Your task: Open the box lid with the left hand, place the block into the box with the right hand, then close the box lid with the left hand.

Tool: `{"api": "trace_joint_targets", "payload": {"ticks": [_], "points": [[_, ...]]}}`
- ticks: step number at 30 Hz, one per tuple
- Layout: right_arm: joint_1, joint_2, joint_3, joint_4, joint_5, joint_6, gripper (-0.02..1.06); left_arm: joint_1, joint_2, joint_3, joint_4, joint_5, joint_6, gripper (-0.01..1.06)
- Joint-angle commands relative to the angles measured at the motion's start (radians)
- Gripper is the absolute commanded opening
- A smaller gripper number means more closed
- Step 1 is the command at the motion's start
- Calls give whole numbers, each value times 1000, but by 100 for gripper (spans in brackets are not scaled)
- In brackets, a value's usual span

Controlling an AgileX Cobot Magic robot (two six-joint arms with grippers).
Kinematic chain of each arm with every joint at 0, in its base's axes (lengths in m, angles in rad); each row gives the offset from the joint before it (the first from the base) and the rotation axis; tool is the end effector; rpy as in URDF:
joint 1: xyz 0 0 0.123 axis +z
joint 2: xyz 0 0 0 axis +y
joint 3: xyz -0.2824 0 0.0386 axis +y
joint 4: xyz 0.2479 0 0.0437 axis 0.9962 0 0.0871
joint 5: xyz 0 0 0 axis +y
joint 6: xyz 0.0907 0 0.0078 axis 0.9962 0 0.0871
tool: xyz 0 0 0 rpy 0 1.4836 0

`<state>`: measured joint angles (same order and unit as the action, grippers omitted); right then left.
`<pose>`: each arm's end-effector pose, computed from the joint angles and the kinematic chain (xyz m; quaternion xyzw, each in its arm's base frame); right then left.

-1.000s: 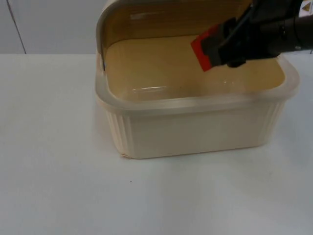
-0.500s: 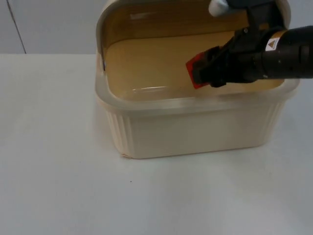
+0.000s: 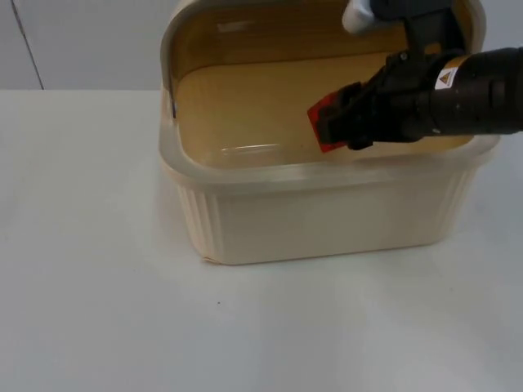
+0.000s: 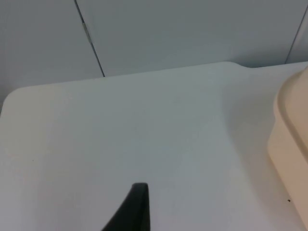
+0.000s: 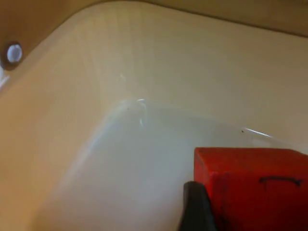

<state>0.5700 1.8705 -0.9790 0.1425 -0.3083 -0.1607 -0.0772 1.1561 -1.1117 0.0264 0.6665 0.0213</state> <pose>0.3303 0.2071 0.1724 -0.2414 0.8251 0.1196 0.4967 0.2443 -0.0174 0.3764 0.0493 0.8885 -0.0008 0.4562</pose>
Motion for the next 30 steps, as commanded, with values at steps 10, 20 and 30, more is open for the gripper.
{"api": "trace_joint_targets", "payload": {"ticks": [10, 20, 30], "points": [[-3, -1, -7, 13, -10, -14, 101, -5, -8, 3, 8, -2, 0, 105], [1, -127, -7, 20, 151, -12, 101, -5, -8, 3, 10, 0, 0, 105], [1, -361, -7, 70, 434, -10, 101, -5, -8, 3, 10, 0, 0, 105]]}}
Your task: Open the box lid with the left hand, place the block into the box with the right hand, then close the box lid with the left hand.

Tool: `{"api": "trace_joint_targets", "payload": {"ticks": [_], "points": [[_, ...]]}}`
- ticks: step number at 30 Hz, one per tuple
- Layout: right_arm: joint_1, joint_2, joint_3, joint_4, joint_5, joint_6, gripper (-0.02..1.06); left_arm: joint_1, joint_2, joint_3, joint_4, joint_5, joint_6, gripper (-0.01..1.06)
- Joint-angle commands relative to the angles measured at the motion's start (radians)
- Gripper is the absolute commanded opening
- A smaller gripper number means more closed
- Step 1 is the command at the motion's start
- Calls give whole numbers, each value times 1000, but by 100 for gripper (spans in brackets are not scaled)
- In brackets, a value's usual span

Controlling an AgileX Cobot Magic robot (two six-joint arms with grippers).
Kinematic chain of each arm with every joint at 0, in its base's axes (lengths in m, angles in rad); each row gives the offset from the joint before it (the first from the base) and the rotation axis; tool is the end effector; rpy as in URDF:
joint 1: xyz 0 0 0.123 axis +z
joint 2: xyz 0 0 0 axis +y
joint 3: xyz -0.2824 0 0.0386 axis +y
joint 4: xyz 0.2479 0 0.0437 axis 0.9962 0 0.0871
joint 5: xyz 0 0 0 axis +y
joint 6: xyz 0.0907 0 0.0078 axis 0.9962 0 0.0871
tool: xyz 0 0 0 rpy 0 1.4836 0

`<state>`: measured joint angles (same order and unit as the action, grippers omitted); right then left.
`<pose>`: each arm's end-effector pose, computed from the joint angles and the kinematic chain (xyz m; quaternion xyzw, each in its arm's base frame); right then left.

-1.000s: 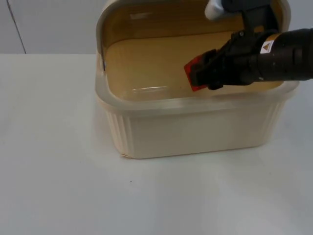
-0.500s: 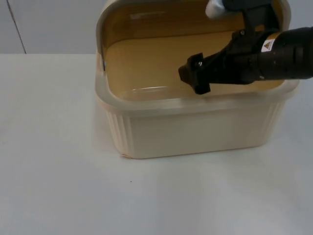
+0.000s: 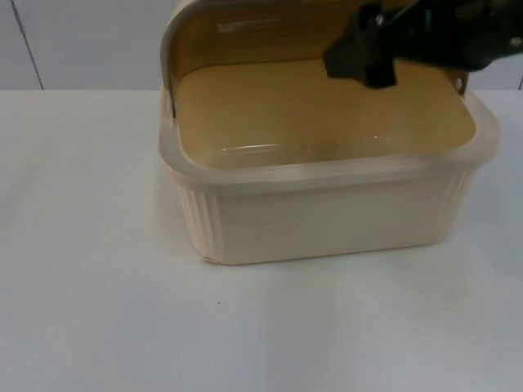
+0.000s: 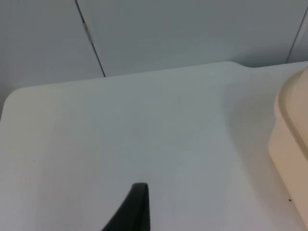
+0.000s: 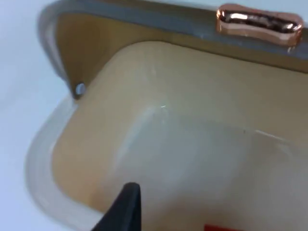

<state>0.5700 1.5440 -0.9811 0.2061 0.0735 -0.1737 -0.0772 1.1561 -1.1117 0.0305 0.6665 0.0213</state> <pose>0.2869 0.1855 0.2635 -0.2353 0.8396 0.1514 0.4656 0.2444 -0.0172 0.3764 0.0502 0.8885 0.0011 0.4562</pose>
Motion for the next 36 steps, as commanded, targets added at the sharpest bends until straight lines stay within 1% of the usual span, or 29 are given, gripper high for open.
{"api": "trace_joint_targets", "payload": {"ticks": [1, 4, 7, 9, 12, 13, 16, 18, 19, 20, 23, 24, 25, 26, 27, 29, 30, 32, 33, 34, 35, 36], "points": [[1, -70, -5, 7, 91, 3, 101, -5, -8, 3, 6, 0, 0, 105], [0, -143, -5, 7, 185, 5, 101, -5, -8, 3, 6, -3, 0, 105], [0, -179, -5, 5, 209, 11, 101, -5, -8, 3, 6, -4, 0, 105], [0, -217, -5, -2, 241, 41, 101, -5, -8, 3, 6, -4, 0, 105], [0, -271, -5, -92, 292, 130, 101, -5, -8, 3, 6, -2, 0, 105], [0, -271, -5, -92, 292, 130, 101, -5, -8, 3, 6, -2, 0, 105], [-9, -323, -5, -279, 329, 287, 101, -5, -8, 3, 6, 0, 0, 105], [-39, -358, -5, -386, 348, 375, 101, -5, -8, 3, 6, 0, 0, 105], [-39, -358, -5, -386, 348, 375, 101, -5, -8, 3, 6, 0, 0, 105], [-62, -377, -5, -410, 359, 392, 101, -5, -8, 3, 6, 0, 0, 105], [-156, -432, -5, -412, 378, 395, 101, -5, -8, 3, 6, 0, 0, 105], [-156, -432, -5, -412, 378, 395, 101, -5, -8, 3, 6, 0, 0, 105], [-186, -452, -5, -412, 385, 386, 101, -5, -8, 3, 6, 0, 0, 105], [-241, -477, -5, -402, 397, 347, 101, -5, -8, 3, 6, -2, 0, 105], [-259, -485, -5, -390, 401, 329, 101, -5, -8, 3, 6, -2, 0, 105], [-339, -513, -5, -302, 418, 221, 101, -5, -8, 3, 6, -10, 0, 105], [-339, -513, -5, -302, 418, 221, 101, -5, -8, 3, 6, -10, 0, 105], [-437, -525, -5, -167, 424, 107, 101, -5, -8, 3, 4, -19, 0, 105], [-468, -525, -5, -145, 424, 81, 101, -5, -8, 3, 3, -21, 0, 105], [-496, -525, -5, -147, 424, 66, 101, -5, -8, 3, 1, -21, 0, 105], [-518, -523, -5, -167, 424, 66, 101, -5, -8, 3, 1, -21, 0, 105], [-518, -523, -5, -167, 424, 66, 101, -5, -8, 3, 1, -21, 0, 105]]}}
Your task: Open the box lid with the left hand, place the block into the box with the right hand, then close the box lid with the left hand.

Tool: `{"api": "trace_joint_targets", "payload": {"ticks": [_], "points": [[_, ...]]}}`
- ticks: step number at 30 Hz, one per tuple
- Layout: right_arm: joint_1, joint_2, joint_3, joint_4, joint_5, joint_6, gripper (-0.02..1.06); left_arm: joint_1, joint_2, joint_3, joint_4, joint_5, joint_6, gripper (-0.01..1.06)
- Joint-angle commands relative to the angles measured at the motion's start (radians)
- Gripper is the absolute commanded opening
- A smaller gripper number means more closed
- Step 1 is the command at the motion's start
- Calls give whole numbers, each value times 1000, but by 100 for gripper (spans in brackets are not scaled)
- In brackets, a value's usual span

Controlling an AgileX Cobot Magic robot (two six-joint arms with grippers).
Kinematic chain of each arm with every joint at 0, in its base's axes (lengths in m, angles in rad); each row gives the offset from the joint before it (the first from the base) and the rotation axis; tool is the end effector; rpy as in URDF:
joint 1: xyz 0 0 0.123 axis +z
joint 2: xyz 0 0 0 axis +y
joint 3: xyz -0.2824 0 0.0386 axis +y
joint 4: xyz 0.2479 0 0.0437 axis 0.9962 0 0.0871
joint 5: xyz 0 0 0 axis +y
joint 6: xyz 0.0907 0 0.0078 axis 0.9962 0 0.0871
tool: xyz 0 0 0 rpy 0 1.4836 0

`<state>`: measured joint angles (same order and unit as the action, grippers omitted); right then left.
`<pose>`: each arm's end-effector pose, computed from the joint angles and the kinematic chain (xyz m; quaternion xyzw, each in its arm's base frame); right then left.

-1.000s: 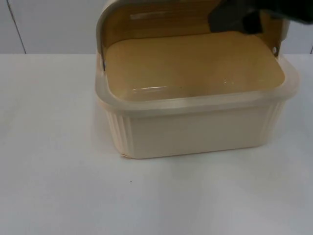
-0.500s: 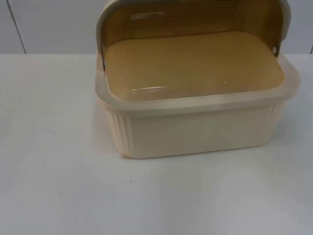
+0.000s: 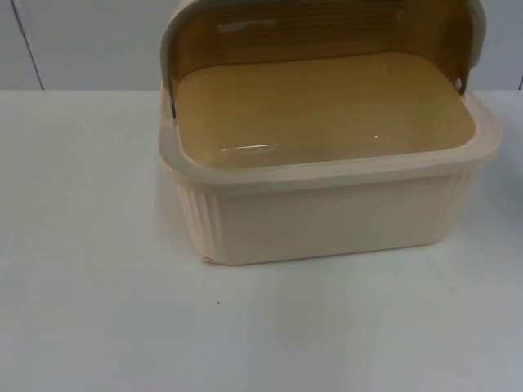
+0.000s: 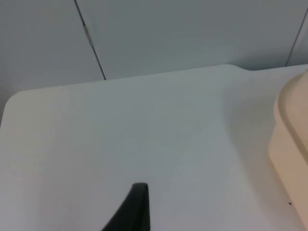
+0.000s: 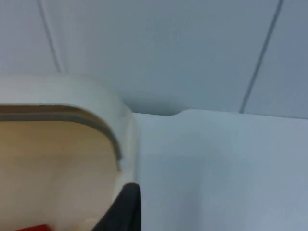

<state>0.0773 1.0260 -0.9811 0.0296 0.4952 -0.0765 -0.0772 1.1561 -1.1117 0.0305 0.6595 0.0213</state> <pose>0.2173 0.0181 0.3771 -0.0578 0.8458 0.0131 0.5302 0.2447 -0.0172 0.3769 0.0501 0.8869 0.0010 0.4593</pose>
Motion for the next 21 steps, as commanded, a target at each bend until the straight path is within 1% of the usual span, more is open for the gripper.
{"api": "trace_joint_targets", "payload": {"ticks": [1, 3, 5, 7, 21], "points": [[-42, -3, -5, -21, 2, -32, 101, -5, -8, 3, 1, -14, 0, 105], [-92, 4, -5, -55, -2, -11, 101, -5, -8, 3, -2, -14, 0, 105], [-110, 6, -5, -51, -7, -6, 101, -5, -8, 3, -2, -14, 0, 105], [-128, 15, -5, -21, -16, -2, 101, -5, -8, 3, -2, -14, 0, 105], [-124, 17, -5, -16, -16, 6, 101, -5, 2, -8, -30, -9, 1, 105]]}}
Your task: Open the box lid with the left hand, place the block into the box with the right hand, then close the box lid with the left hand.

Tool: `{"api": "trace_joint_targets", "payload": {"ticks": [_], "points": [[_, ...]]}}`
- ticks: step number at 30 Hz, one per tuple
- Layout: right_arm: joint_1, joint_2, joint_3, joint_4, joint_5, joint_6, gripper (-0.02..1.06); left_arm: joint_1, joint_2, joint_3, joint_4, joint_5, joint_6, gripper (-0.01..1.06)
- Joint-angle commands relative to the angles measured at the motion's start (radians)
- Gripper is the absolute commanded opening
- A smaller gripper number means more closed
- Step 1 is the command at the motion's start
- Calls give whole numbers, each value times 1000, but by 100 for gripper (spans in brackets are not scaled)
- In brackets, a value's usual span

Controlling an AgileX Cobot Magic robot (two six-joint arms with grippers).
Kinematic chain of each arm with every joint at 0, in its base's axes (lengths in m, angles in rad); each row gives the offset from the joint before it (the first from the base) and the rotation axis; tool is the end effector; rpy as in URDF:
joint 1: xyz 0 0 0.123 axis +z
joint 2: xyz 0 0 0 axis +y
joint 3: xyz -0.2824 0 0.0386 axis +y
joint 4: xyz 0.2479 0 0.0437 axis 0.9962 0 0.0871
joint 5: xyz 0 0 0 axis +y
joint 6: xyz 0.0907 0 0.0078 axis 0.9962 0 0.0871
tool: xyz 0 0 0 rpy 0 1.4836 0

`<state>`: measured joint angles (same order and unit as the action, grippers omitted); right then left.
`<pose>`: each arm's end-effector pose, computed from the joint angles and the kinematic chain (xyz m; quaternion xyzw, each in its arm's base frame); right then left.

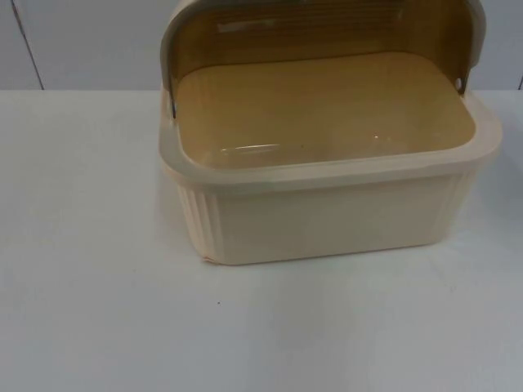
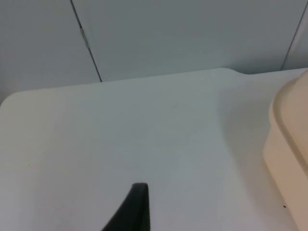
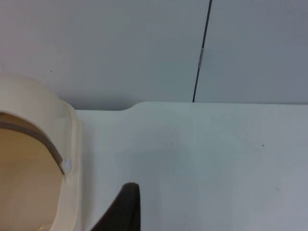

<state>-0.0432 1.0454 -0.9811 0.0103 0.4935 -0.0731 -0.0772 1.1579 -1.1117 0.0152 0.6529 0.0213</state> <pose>0.2228 -0.0092 0.3730 -0.0102 0.8524 -0.0259 0.5221 0.2455 -0.0181 0.3770 0.0469 0.8860 -0.0060 0.4613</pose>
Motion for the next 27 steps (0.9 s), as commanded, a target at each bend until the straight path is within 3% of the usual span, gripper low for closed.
{"api": "trace_joint_targets", "payload": {"ticks": [1, 5, 15, 19, 26, 27], "points": [[-4, -2, -5, 3, -14, 2, 101, -5, 12, -22, -22, -3, 10, 105], [-4, -2, -5, 3, -14, 2, 101, -25, 64, -76, -43, 32, 50, 105], [-4, -2, -5, 3, -13, 2, 101, -253, 333, -346, -23, 38, 170, 105], [-4, -2, -5, 3, -11, 2, 101, -343, 454, -478, -23, 45, 310, 105], [-4, -2, -5, 3, -11, 4, 101, -424, 590, -658, -23, 181, 558, 105], [-4, -2, -5, 3, -11, 4, 101, -442, 620, -701, -15, 189, 651, 105]]}}
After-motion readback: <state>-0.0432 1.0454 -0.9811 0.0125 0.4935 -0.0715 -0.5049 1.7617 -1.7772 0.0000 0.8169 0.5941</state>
